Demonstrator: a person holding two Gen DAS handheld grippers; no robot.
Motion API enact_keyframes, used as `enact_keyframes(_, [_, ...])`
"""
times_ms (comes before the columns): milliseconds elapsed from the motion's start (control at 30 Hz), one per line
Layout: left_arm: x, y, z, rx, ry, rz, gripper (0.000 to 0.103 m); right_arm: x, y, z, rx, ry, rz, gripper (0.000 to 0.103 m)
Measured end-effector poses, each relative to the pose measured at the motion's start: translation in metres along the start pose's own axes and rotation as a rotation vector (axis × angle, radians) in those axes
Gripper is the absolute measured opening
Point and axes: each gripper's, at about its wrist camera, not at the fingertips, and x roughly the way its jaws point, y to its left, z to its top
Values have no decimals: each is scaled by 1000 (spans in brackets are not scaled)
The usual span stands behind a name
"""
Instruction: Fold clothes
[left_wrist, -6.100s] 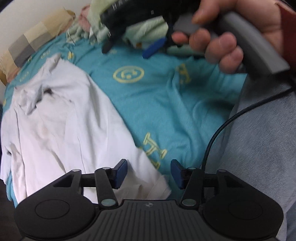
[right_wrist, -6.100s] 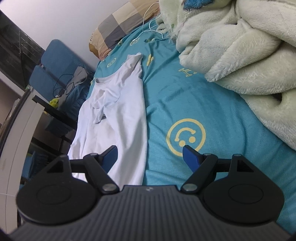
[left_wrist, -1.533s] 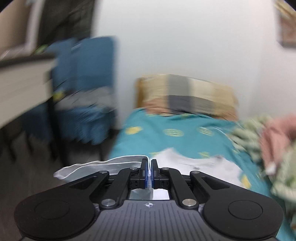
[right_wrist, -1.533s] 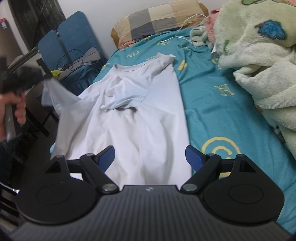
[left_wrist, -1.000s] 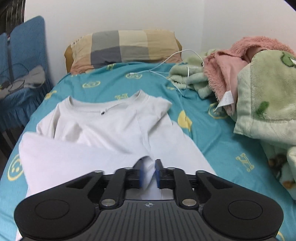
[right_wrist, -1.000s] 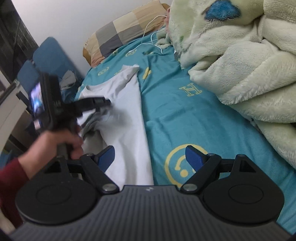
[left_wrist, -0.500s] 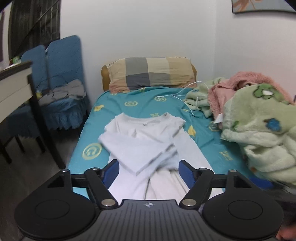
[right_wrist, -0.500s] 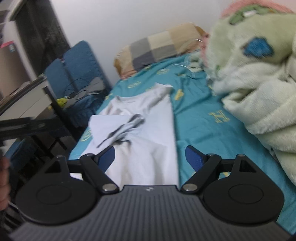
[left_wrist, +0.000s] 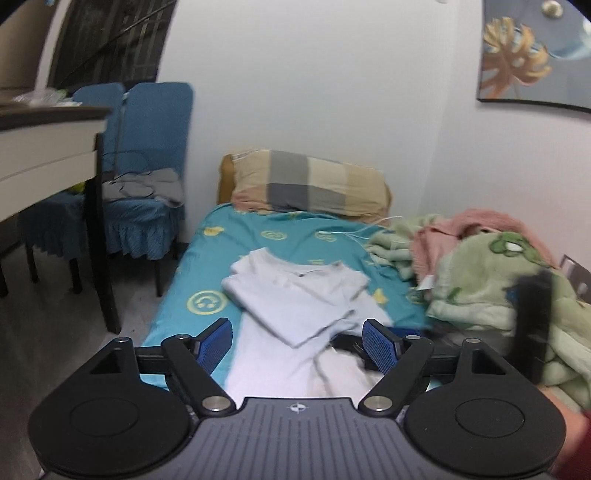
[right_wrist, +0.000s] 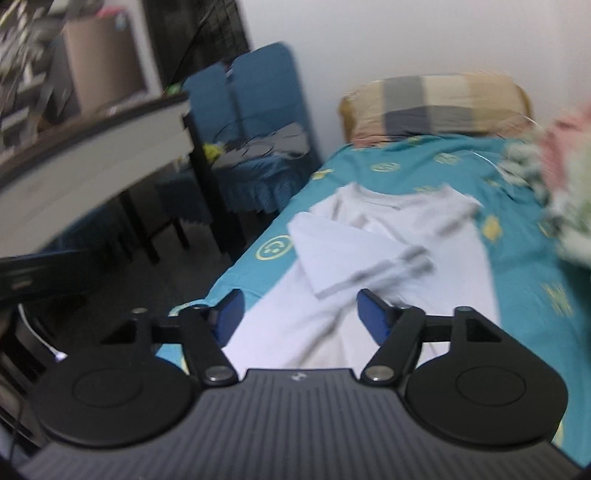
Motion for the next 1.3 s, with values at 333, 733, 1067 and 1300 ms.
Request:
enact_keyframes(333, [23,28,-15,-42,68,6,79,165,1,-3,-341,253,-193,21])
enact_keyframes(733, [33,10,-27,-18,126,-7,79,185,-76,85,-38,0,-341,6])
enact_keyframes(1067, [79,15,-47,-25,245,4,79,250,-153,61,128,70,-414,6])
enact_keyframes(1300, [95,23,-49,-33,283,17,79,229,-151,57,194,59,-316,11])
